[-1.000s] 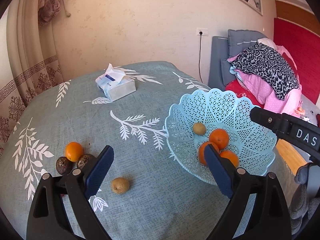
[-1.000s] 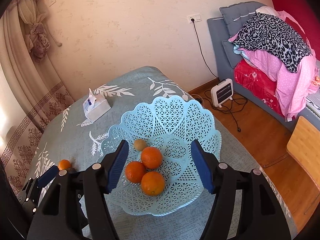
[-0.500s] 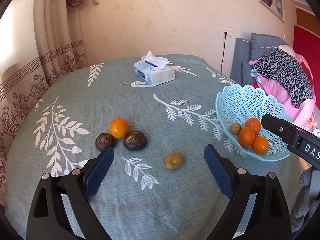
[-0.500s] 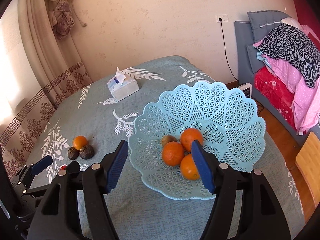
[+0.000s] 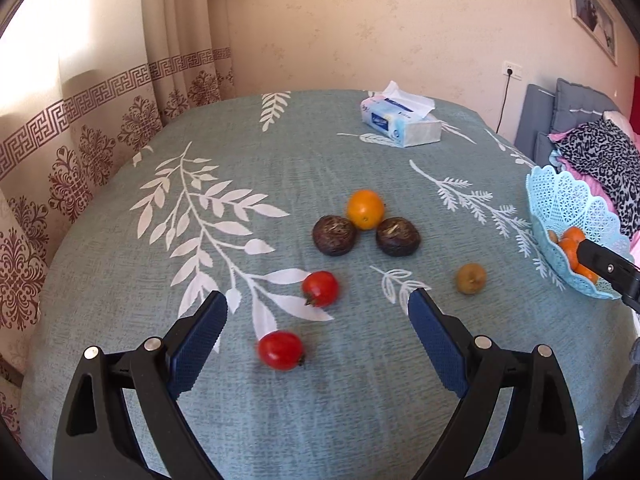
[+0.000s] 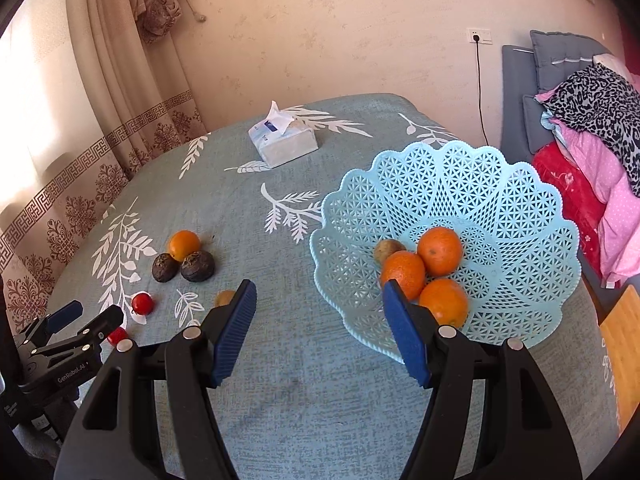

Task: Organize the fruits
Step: 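Move the left tool to the red tomato and close on it, then grasp the small brown kiwi with the right tool while the left tool holds the tomato, then release the kiwi into the blue basket with the right tool while the left tool carries the tomato, then lower the red tomato into the blue basket and open the left tool, then move the left tool to the second red tomato and close on it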

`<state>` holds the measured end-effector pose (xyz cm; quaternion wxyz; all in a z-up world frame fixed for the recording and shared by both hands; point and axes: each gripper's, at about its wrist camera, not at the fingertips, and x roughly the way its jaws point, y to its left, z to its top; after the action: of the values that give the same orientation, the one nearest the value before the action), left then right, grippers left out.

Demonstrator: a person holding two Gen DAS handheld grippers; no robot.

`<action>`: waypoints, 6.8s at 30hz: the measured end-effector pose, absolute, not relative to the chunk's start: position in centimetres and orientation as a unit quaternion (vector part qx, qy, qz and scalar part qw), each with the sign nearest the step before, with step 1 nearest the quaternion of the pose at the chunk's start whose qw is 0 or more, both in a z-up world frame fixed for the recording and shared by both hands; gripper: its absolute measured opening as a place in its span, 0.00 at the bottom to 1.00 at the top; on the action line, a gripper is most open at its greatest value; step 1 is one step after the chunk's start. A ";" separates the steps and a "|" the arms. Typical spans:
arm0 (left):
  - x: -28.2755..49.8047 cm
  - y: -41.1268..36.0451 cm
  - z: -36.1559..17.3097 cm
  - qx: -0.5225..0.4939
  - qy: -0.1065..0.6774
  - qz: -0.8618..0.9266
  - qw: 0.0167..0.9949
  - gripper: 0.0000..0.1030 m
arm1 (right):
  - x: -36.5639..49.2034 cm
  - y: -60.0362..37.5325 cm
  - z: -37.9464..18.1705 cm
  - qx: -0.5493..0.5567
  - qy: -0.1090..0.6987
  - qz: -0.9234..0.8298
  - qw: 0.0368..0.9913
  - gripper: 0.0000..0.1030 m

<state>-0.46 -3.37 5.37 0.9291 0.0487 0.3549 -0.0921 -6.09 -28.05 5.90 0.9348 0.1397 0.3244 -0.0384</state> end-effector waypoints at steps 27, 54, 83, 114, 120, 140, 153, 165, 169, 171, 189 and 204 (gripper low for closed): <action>0.9 0.4 1.6 0.001 0.413 -0.083 0.907 0.29 | -5.2 -23.3 4.5 0.098 0.350 0.014 0.931 0.65; -0.5 0.9 2.4 -0.009 0.382 -0.096 0.919 0.28 | 2.5 -19.6 0.9 0.057 0.434 0.063 0.897 0.39; -0.7 0.2 2.6 0.008 0.384 -0.085 0.920 0.28 | -4.1 -27.1 6.9 0.123 0.340 0.010 0.932 0.28; -1.7 -7.7 6.6 0.049 0.351 -0.163 0.920 0.28 | -7.4 -38.5 6.3 0.221 0.312 -0.115 0.917 0.39; -1.7 -10.7 7.6 0.061 0.342 -0.195 0.917 0.28 | -7.7 -38.8 6.6 0.224 0.303 -0.124 0.918 0.39; -1.3 -21.4 8.8 0.077 0.345 -0.312 0.882 0.29 | -8.3 -41.0 6.6 0.250 0.293 -0.148 0.911 0.39; -0.6 -23.3 8.2 0.039 0.357 -0.353 0.864 0.60 | -8.2 -41.4 6.1 0.253 0.297 -0.154 0.908 0.39; 0.9 -19.3 8.2 0.030 0.356 -0.283 0.890 0.70 | -8.0 -40.0 6.2 0.243 0.300 -0.139 0.912 0.42; 1.1 -17.9 8.0 0.029 0.359 -0.270 0.893 0.75 | -7.9 -39.2 6.4 0.237 0.300 -0.130 0.915 0.47; 1.3 -17.0 7.9 0.027 0.359 -0.262 0.895 0.75 | -7.8 -38.7 6.4 0.233 0.301 -0.124 0.916 0.47; 2.6 -6.8 5.8 0.015 0.370 -0.157 0.915 0.80 | -6.9 -35.7 6.0 0.211 0.319 -0.093 0.919 0.47; 4.7 -2.8 2.3 0.017 0.405 -0.096 0.909 0.78 | -6.0 -31.9 5.4 0.163 0.334 -0.064 0.926 0.47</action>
<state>4.73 -2.83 2.30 0.9089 0.0172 0.4054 -0.0956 -5.98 -31.93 5.38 0.9262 0.1634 0.3337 -0.0643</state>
